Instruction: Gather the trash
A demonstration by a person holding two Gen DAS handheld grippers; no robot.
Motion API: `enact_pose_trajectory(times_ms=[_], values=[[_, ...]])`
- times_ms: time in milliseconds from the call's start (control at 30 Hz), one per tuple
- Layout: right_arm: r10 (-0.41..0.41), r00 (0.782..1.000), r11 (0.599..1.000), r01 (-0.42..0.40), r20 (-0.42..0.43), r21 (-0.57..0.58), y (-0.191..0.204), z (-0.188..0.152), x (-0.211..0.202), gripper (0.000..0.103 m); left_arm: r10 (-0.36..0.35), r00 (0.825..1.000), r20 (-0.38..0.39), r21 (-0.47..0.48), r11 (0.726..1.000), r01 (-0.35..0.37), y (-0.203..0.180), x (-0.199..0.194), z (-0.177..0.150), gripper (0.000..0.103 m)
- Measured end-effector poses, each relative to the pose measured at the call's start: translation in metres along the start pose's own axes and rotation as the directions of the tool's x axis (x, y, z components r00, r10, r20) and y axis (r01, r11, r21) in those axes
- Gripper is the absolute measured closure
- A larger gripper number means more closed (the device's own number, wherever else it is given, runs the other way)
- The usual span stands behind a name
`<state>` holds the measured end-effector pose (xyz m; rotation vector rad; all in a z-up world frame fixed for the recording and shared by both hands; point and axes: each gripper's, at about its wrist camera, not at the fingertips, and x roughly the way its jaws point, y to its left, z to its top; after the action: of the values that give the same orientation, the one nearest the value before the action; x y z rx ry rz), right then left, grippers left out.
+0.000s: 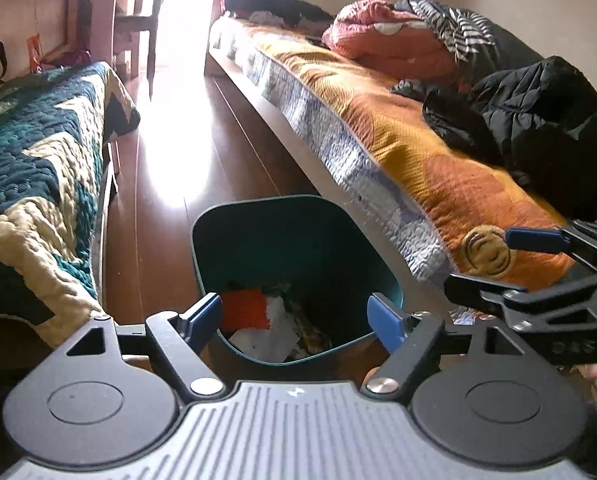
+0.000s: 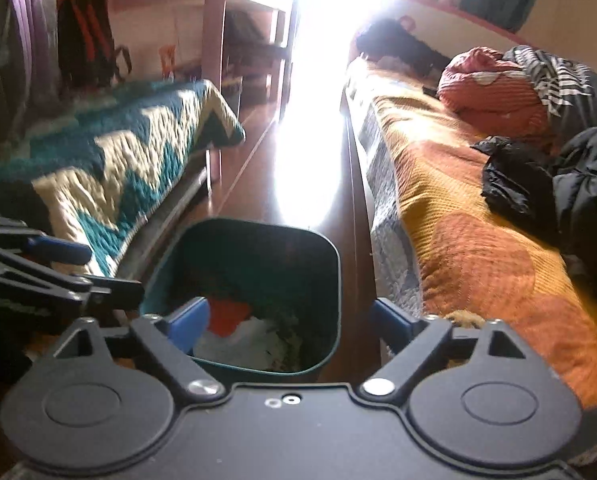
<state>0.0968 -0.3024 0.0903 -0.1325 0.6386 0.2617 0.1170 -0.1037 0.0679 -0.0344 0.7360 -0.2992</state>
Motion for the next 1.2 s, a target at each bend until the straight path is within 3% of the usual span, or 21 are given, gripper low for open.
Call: enact_pose_trajectory(times_ms=[133, 300, 467, 733, 1200], values=[[0.025, 0.999, 0.996, -0.028, 0.030, 0.082, -0.001, -0.007, -0.015, 0.003, 0.001, 1.000, 0.031, -0.014, 1.000, 0.000, 0.000, -0.012, -0.003, 0.020], [0.021, 0.998, 0.996, -0.025, 0.052, 0.087, 0.003, -0.013, -0.018, 0.001, 0.042, 0.996, 0.077, -0.034, 0.999, -0.040, 0.001, -0.019, -0.008, 0.001], [0.016, 0.996, 0.998, -0.022, 0.091, 0.061, 0.011, -0.013, -0.015, 0.001, 0.055, 0.995, 0.083, -0.058, 0.997, -0.051, 0.008, -0.016, -0.008, 0.001], [0.011, 0.996, 1.000, -0.013, 0.087, 0.020, 0.017, -0.012, -0.009, 0.001, 0.113, 0.990, 0.082, -0.032, 0.993, -0.110, 0.011, -0.015, -0.011, 0.001], [-0.008, 0.997, 0.999, 0.004, 0.082, 0.042, 0.010, -0.013, -0.009, 0.001, 0.116, 0.993, 0.037, -0.047, 0.992, -0.114, 0.011, -0.011, -0.015, 0.001]])
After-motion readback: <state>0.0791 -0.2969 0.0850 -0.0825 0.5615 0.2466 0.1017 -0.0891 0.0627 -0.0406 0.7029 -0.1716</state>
